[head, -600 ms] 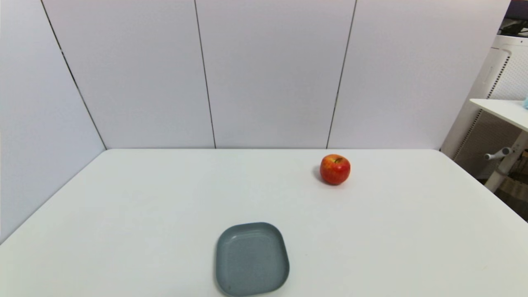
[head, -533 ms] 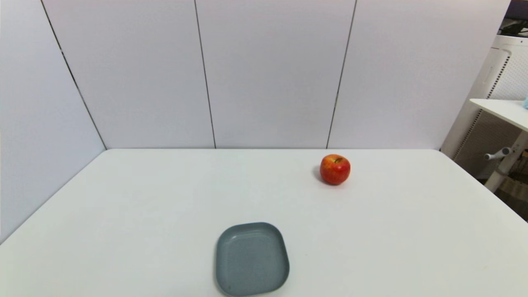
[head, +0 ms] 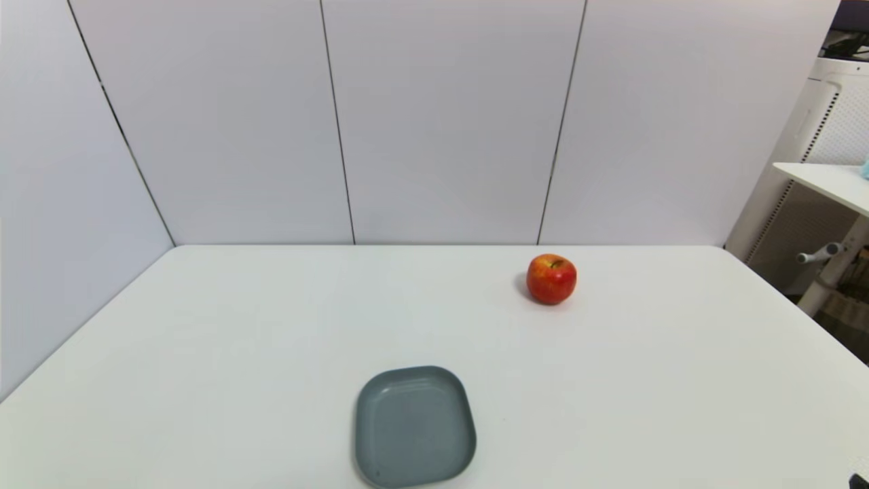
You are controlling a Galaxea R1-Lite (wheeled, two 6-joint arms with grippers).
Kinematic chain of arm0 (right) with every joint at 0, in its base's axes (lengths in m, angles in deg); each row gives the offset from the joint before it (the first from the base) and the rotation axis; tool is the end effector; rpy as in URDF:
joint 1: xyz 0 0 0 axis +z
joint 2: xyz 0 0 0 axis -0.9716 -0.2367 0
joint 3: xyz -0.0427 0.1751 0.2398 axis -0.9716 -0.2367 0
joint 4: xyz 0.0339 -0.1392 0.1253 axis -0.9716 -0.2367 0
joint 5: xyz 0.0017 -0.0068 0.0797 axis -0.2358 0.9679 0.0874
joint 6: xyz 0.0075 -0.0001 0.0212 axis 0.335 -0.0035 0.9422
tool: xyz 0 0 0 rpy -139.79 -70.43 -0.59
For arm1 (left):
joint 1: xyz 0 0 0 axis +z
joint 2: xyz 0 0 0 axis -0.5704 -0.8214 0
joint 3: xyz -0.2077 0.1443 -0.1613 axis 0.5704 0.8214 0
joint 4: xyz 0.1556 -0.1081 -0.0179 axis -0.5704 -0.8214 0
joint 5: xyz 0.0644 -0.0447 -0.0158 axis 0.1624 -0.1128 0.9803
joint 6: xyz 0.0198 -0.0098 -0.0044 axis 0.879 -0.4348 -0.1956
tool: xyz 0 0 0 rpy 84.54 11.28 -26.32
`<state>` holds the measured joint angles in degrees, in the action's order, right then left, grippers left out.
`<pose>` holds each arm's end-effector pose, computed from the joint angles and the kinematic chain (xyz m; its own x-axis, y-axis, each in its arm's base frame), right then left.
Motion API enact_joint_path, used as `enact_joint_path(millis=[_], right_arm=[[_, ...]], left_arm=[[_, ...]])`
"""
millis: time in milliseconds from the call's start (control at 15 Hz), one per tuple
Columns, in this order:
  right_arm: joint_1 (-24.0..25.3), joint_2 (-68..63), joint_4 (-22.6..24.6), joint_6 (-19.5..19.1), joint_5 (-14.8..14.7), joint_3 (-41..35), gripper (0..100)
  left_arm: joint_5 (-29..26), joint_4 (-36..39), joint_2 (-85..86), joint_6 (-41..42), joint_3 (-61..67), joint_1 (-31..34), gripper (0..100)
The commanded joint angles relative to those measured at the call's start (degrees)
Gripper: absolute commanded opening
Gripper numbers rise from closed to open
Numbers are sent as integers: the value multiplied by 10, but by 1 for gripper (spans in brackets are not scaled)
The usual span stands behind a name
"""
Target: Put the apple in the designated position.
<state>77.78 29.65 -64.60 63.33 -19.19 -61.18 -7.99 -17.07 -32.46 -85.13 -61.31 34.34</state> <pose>0.0129 0.0002 0.1313 0.9809 0.0208 -0.1933 -0.0267 0.9993 -0.0279 -0.0229 0.0003 0.0761 1.0000 -0.0023 0.0066 0.0026 0.9992 -0.0394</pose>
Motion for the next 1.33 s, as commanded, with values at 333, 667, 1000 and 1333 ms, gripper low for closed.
enact_joint_path(millis=[333, 667, 1000, 1333], right_arm=[[88, -630, 21, -47, 109, 405, 100], [92, -844, 47, -84, 220, 568, 100], [108, -917, 69, -98, 226, 624, 100], [108, -959, 102, -100, 221, 645, 100]], left_arm=[[0, 0, 0, 0, 0, 0, 100], [0, 0, 0, 0, 0, 0, 100], [0, 0, 0, 0, 0, 0, 100], [0, 0, 0, 0, 0, 0, 100]])
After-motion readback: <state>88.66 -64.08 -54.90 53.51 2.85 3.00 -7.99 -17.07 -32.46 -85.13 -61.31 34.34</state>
